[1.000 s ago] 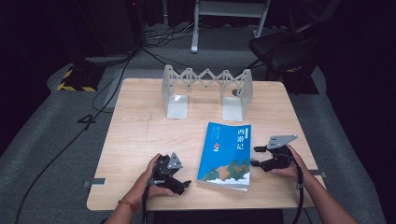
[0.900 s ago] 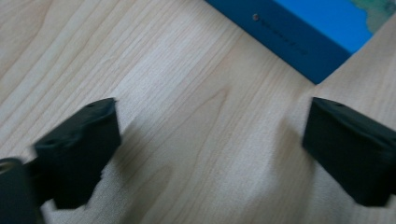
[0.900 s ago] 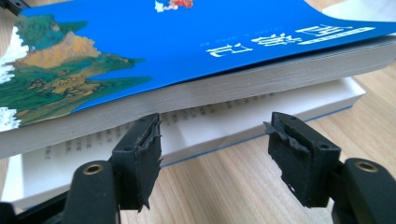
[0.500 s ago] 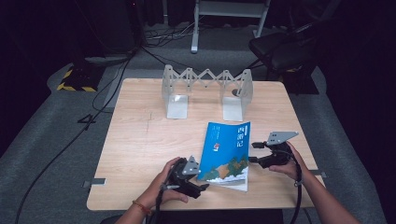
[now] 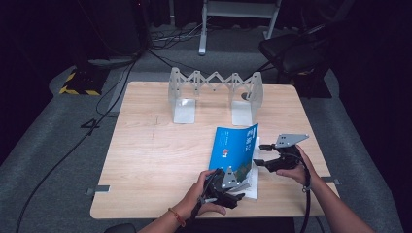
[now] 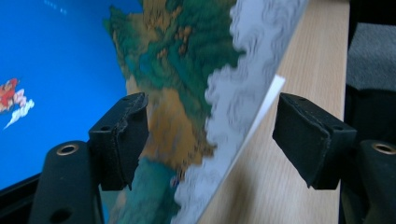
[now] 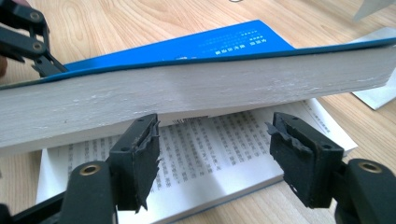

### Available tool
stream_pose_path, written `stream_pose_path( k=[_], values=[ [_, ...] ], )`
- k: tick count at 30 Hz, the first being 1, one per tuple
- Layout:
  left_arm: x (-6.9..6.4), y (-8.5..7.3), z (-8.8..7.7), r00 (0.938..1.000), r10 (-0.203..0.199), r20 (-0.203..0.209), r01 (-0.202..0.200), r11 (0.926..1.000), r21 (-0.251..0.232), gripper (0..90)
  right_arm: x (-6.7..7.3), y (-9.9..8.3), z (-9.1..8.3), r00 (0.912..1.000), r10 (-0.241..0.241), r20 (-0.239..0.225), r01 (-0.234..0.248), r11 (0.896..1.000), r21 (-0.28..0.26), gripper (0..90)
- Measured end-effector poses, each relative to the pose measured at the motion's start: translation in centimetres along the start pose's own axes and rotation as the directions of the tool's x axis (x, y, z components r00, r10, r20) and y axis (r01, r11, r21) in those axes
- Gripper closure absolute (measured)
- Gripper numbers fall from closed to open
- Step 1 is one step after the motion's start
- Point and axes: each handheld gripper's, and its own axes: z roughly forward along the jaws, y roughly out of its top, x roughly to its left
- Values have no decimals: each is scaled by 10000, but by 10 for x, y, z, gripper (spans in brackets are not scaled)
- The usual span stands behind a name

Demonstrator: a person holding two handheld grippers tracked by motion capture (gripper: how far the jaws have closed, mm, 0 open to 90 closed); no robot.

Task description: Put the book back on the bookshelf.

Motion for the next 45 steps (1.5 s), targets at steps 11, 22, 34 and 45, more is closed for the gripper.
stream_pose_path(
  k=[11, 22, 34, 45],
  values=[
    [-7, 0, 12, 9887, -165, -1490, 132, 9996, -233, 294, 3, 1, 2, 9998, 79, 165, -76, 9998, -200, 316],
    [7, 3, -20, 9932, 192, -1146, -337, 9914, -1261, 665, -7, -7, -1, 9980, 584, 243, -574, 9975, -409, 291],
    [40, -4, -42, 9988, 166, -454, -218, 9931, -1156, 748, -9, -11, -17, 9997, 231, 31, -227, 9947, -1001, 313],
    [65, -17, -60, 9999, 128, 44, -124, 9959, -896, 742, 14, 20, 4, 9811, -1622, -1059, 1495, 9816, -1186, 292]
  ],
)
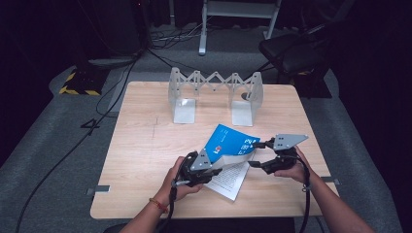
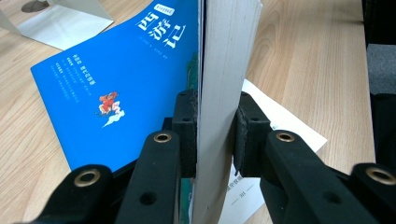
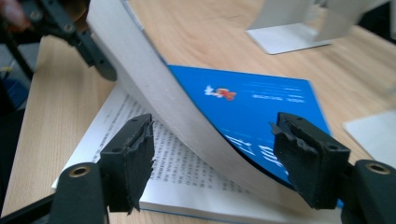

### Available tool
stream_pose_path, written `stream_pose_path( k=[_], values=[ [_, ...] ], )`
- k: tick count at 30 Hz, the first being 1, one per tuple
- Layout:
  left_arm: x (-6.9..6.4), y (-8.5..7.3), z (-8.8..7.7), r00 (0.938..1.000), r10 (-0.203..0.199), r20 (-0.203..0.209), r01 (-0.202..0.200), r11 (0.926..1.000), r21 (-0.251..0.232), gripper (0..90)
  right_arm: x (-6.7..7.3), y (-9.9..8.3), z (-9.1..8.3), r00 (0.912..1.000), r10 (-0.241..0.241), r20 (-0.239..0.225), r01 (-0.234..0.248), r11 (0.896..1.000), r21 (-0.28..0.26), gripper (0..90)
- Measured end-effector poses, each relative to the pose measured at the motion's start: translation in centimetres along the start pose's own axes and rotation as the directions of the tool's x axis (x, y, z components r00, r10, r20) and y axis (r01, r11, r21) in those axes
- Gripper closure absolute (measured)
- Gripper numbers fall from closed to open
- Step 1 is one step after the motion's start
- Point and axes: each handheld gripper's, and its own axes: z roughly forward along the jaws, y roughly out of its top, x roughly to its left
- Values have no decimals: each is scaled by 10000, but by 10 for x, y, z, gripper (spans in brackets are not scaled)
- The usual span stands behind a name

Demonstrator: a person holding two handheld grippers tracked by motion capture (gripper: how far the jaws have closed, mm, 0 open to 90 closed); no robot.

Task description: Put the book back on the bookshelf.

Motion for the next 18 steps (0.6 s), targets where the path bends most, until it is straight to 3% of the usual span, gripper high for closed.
stream_pose_path(
  k=[4, 7, 10, 14, 16, 18],
  values=[
    [3, -3, -4, 10000, -63, -47, 63, 10000, 27, 739, -1, 0, 19, 9976, -516, -459, 536, 9976, 435, 290],
    [5, -6, -8, 9998, -191, -55, 191, 9998, -15, 734, -3, -2, 29, 9962, -784, -387, 815, 9931, 848, 291],
    [6, -9, -12, 9997, -224, -86, 224, 9997, 21, 730, -4, -5, 34, 9942, -1066, -149, 1075, 9887, 1043, 305],
    [8, -15, -17, 9994, -296, -198, 296, 9996, 30, 721, -10, -12, 44, 9888, -1397, 530, 1307, 9807, 1457, 309],
    [9, -17, -21, 9992, -289, -284, 291, 9996, 69, 719, -13, -14, 47, 9884, -1425, 529, 1341, 9812, 1387, 316],
    [11, -20, -26, 9987, -337, -388, 340, 9994, 76, 718, -13, -14, 49, 9814, -1776, 729, 1653, 9749, 1491, 381]
  ],
)
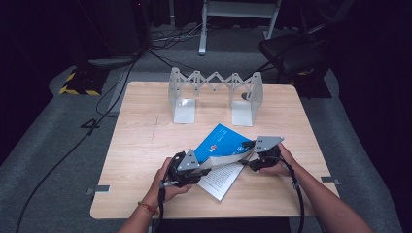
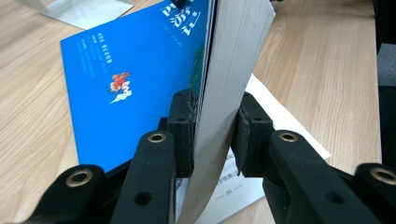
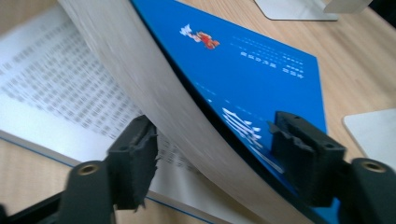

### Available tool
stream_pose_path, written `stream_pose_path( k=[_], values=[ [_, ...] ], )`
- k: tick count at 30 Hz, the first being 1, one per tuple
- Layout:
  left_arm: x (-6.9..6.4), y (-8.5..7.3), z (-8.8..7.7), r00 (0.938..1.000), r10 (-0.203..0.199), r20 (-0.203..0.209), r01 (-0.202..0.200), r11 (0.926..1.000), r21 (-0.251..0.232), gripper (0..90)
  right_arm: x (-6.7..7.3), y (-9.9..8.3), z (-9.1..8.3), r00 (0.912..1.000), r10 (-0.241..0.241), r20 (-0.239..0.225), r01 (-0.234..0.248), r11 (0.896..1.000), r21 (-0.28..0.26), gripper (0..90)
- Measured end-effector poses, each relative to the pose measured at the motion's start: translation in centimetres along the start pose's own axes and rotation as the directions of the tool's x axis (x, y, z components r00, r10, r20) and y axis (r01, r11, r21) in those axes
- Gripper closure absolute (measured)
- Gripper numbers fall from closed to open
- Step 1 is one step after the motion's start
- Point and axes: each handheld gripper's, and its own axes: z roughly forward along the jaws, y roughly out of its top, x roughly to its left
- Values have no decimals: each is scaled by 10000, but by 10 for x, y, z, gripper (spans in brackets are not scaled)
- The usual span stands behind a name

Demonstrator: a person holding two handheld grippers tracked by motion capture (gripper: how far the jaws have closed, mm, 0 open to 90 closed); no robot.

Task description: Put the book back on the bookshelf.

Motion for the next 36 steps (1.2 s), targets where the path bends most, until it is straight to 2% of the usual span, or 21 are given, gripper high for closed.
stream_pose_path(
  k=[1, 2, 4, 5, 7, 10, 11, 12, 17, 20, 21, 23, 24, 25, 27, 28, 29, 31, 32, 34, 36],
  values=[
    [1, -1, -2, 10000, -2, -13, 2, 10000, 35, 717, 0, 0, 0, 9993, -357, 119, 357, 9994, -11, 443],
    [3, -2, -5, 9999, -95, -42, 95, 10000, 20, 714, -1, 1, 0, 9990, -432, 113, 434, 9990, -111, 470],
    [6, -4, -8, 9998, -199, -83, 199, 9998, 94, 700, 1, 5, -1, 9955, -947, 29, 947, 9954, -148, 532],
    [7, -4, -10, 9997, -218, -132, 220, 9997, 132, 693, 3, 9, 0, 9923, -1238, 27, 1238, 9923, -39, 553],
    [6, -5, -13, 9991, -150, -392, 162, 9994, 293, 674, 5, 13, 2, 9890, -1476, 23, 1476, 9890, 48, 579],
    [-1, -5, -16, 9965, -232, -808, 254, 9993, 267, 622, 8, 18, 4, 9864, -1642, 13, 1642, 9864, 82, 608],
    [-1, -5, -16, 9965, -232, -808, 254, 9993, 267, 581, 8, 18, 4, 9864, -1642, 13, 1642, 9864, 82, 608],
    [-4, -4, -16, 9959, -276, -864, 305, 9990, 325, 581, 10, 20, 6, 9849, -1729, -4, 1729, 9849, 115, 617],
    [-20, 10, -8, 9925, -220, -1201, 274, 9987, 440, 456, 15, 25, 8, 9845, -1747, 158, 1742, 9843, 264, 622],
    [-30, 18, 5, 9838, -1, -1791, 148, 9966, 805, 399, 19, 29, 9, 9840, -1764, 243, 1752, 9836, 430, 625],
    [-32, 19, 10, 9770, 125, -2129, 88, 9951, 989, 392, 20, 30, 10, 9839, -1769, 270, 1756, 9835, 432, 627],
    [-32, 19, 14, 9657, 136, -2592, 174, 9930, 1171, 439, 21, 33, 11, 9842, -1745, 286, 1730, 9837, 483, 629],
    [-29, 18, 14, 9627, 121, -2704, 191, 9935, 1125, 504, 22, 34, 11, 9846, -1722, 308, 1705, 9841, 498, 629],
    [-28, 17, 13, 9652, 128, -2610, 155, 9942, 1062, 576, 23, 34, 12, 9836, -1776, 312, 1758, 9829, 540, 629],
    [-25, 16, 11, 9666, 279, -2549, -18, 9948, 1022, 636, 24, 35, 12, 9829, -1814, 323, 1794, 9821, 576, 628],
    [-24, 15, 10, 9668, 359, -2529, -111, 9950, 988, 636, 24, 35, 13, 9839, -1766, 284, 1750, 9832, 516, 627],
    [-22, 14, 8, 9695, 251, -2438, -23, 9956, 932, 647, 23, 35, 13, 9859, -1653, 253, 1642, 9856, 400, 620],
    [-16, 9, 6, 9782, 94, -2075, 81, 9965, 830, 655, 22, 34, 14, 9873, -1584, 80, 1583, 9872, 196, 590],
    [-14, 6, 5, 9804, 4, -1971, 149, 9970, 764, 662, 20, 33, 15, 9888, -1493, -50, 1493, 9888, 47, 548],
    [-12, 3, 2, 9821, -15, -1882, 142, 9977, 663, 669, 12, 26, 16, 9938, -1094, -192, 1089, 9937, -249, 502],
    [-10, 2, 1, 9830, -75, -1833, 186, 9981, 590, 671, 6, 21, 17, 9950, -993, -78, 992, 9949, -189, 488]
  ],
)
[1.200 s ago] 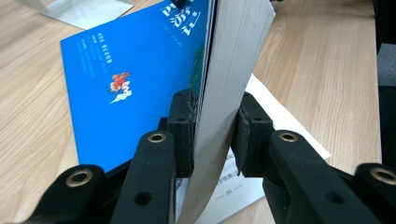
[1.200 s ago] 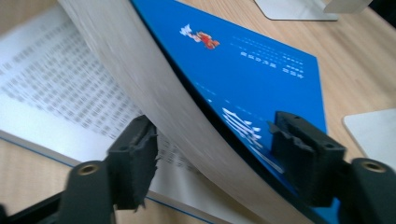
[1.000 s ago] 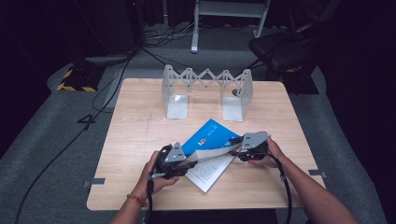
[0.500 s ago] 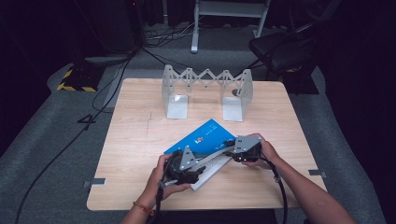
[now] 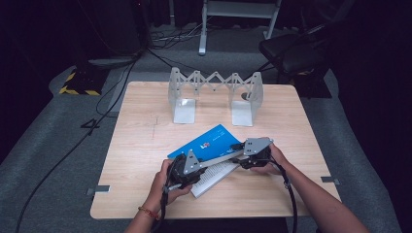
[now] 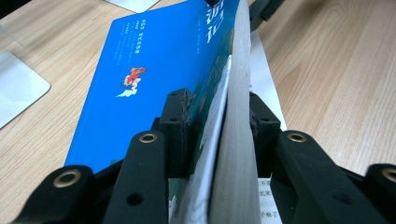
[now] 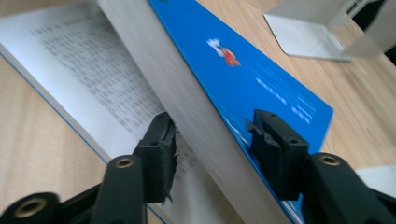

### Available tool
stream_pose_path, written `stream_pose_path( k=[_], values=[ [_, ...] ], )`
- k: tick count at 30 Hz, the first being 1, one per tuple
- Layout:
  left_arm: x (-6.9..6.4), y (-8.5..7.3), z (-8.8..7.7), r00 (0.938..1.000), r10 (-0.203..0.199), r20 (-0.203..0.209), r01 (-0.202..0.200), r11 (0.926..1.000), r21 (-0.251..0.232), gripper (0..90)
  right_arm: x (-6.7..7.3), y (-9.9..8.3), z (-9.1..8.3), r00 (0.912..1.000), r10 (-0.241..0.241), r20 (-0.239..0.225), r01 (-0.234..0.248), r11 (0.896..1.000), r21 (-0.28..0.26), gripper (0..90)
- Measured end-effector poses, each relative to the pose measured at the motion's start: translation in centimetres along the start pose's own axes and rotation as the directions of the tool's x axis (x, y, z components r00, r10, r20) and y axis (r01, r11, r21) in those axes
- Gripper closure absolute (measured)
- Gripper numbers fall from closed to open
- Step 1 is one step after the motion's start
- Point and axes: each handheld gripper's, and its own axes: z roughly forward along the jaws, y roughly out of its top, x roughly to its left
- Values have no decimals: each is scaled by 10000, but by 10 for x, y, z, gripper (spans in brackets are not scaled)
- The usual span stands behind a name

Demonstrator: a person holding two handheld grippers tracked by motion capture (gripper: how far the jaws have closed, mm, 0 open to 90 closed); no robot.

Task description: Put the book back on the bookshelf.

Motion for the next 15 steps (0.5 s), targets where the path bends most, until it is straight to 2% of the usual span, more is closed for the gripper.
stream_pose_path(
  k=[1, 3, 5, 8, 10, 15],
  values=[
    [2, -1, -1, 10000, 53, 37, -53, 10000, -42, 672, -8, -10, -1, 9998, 203, 32, -203, 9997, -132, 485],
    [4, -3, -2, 9999, 38, 161, -36, 9999, -99, 672, -10, -12, -2, 9997, 242, -50, -243, 9995, -214, 498],
    [8, -4, -3, 9997, 49, 232, -46, 9999, -148, 670, -9, -13, -3, 9999, -117, -44, 116, 9997, -212, 536],
    [16, -6, -6, 9992, -218, 334, 232, 9988, -431, 633, -4, -8, -4, 9986, -538, -6, 538, 9985, -99, 615],
    [18, -7, -6, 9991, 29, 417, -5, 9984, -567, 619, 0, -4, -8, 9968, -795, 87, 795, 9968, -4, 646],
    [21, -3, -1, 9964, 264, 801, -215, 9978, -621, 617, 7, -4, -15, 9953, -919, 312, 911, 9955, 267, 662]
  ],
)
